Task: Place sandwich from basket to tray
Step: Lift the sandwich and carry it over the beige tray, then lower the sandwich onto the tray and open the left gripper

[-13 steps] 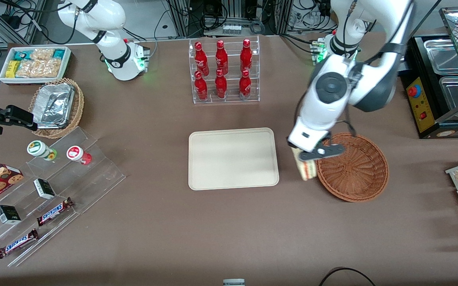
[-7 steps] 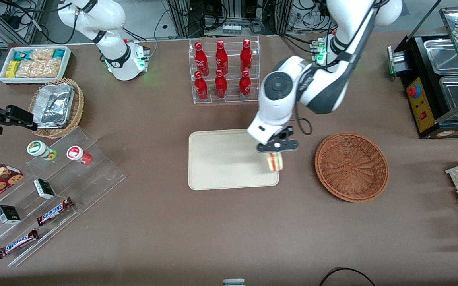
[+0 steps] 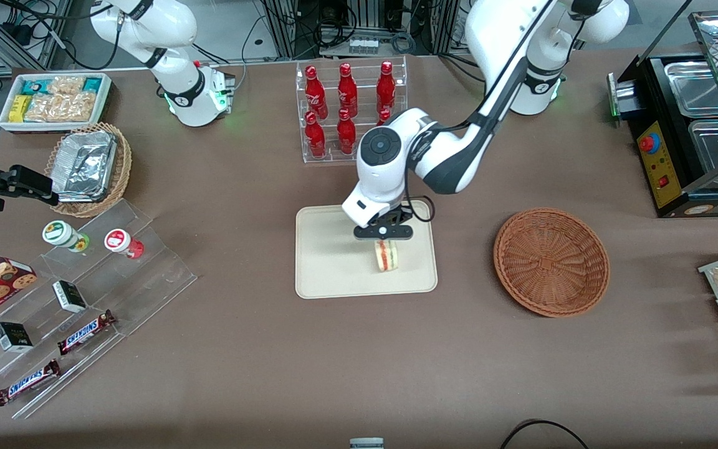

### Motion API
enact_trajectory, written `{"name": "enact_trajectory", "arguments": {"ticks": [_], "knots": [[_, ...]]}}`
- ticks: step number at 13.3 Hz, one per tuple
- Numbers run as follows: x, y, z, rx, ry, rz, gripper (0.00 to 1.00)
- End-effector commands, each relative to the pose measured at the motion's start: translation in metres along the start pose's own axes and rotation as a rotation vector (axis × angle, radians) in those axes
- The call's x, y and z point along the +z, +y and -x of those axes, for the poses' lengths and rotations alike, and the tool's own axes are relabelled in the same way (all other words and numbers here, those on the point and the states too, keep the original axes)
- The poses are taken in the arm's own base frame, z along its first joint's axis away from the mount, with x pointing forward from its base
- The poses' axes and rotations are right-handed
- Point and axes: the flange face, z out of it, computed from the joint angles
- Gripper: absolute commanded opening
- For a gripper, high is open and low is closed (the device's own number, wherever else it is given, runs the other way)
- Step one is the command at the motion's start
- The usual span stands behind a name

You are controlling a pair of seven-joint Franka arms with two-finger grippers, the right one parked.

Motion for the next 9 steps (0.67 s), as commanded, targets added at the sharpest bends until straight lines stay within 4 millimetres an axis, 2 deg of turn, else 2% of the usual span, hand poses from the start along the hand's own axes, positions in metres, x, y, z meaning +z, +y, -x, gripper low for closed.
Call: {"name": "enact_trajectory", "arguments": {"ticks": [1, 3, 7, 8, 9], "knots": [[0.01, 0.02, -0.001, 0.002, 0.031, 0.009, 0.0], [0.019, 0.022, 0.0, 0.0, 0.02, 0.007, 0.0], [0.028, 0.036, 0.01, 0.026, 0.032, 0.021, 0.0], [0.028, 0.038, 0.013, 0.031, 0.029, 0.02, 0.31], [0.03, 0.038, 0.013, 0.053, 0.031, 0.017, 0.87]]}}
